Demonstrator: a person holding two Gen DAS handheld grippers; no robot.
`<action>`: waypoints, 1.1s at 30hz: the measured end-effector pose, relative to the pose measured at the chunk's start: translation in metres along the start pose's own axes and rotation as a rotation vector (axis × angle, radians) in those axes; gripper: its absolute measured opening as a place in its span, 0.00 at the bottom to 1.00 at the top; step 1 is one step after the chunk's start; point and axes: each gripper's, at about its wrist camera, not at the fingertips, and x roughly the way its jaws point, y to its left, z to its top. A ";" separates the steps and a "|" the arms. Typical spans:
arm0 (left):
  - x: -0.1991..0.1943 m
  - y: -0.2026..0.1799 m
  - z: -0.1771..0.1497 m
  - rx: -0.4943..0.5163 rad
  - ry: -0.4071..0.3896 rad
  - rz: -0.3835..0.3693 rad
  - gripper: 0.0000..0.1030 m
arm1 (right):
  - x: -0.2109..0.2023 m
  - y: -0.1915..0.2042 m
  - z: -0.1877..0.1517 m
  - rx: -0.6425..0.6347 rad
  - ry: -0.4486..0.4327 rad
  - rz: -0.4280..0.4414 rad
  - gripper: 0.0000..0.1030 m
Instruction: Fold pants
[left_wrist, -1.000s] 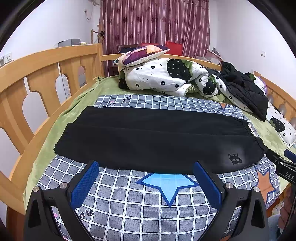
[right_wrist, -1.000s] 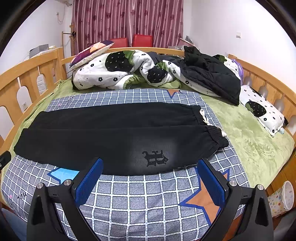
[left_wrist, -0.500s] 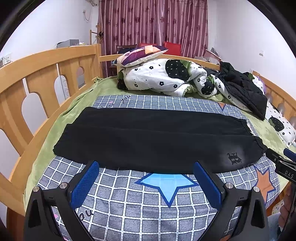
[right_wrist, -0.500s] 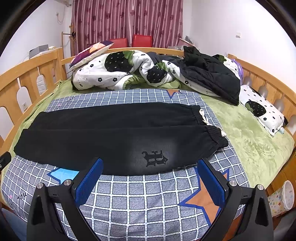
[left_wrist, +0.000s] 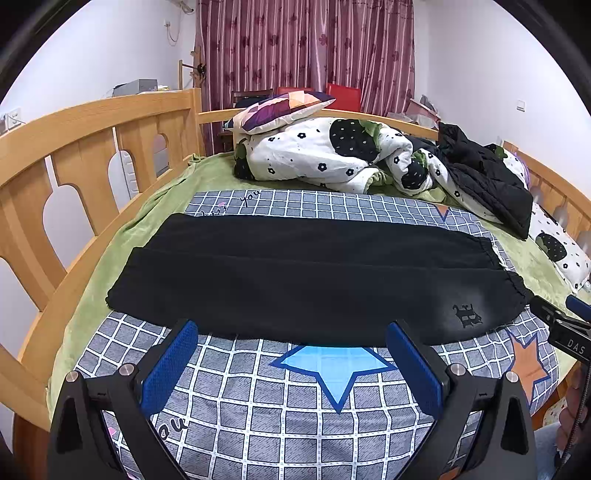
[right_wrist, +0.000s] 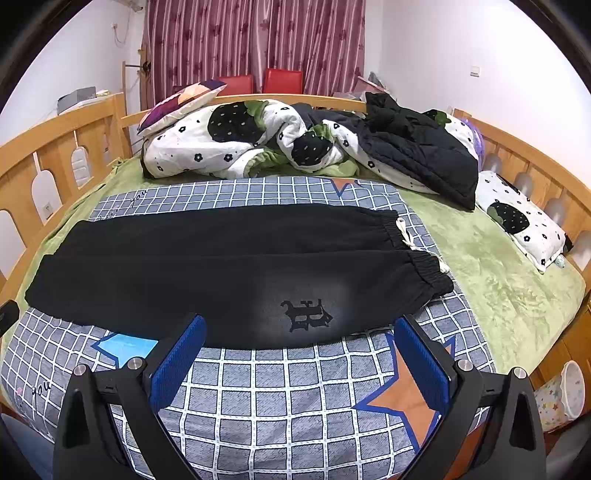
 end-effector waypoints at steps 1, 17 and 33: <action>0.000 0.000 0.000 -0.001 -0.001 0.000 1.00 | 0.000 0.000 -0.001 0.000 0.000 0.000 0.97; 0.003 0.003 0.013 -0.001 -0.006 -0.025 1.00 | -0.038 0.002 0.002 0.045 -0.161 0.073 0.97; 0.129 0.120 0.026 -0.208 0.105 0.029 0.92 | 0.084 -0.078 0.044 0.024 -0.004 0.079 0.80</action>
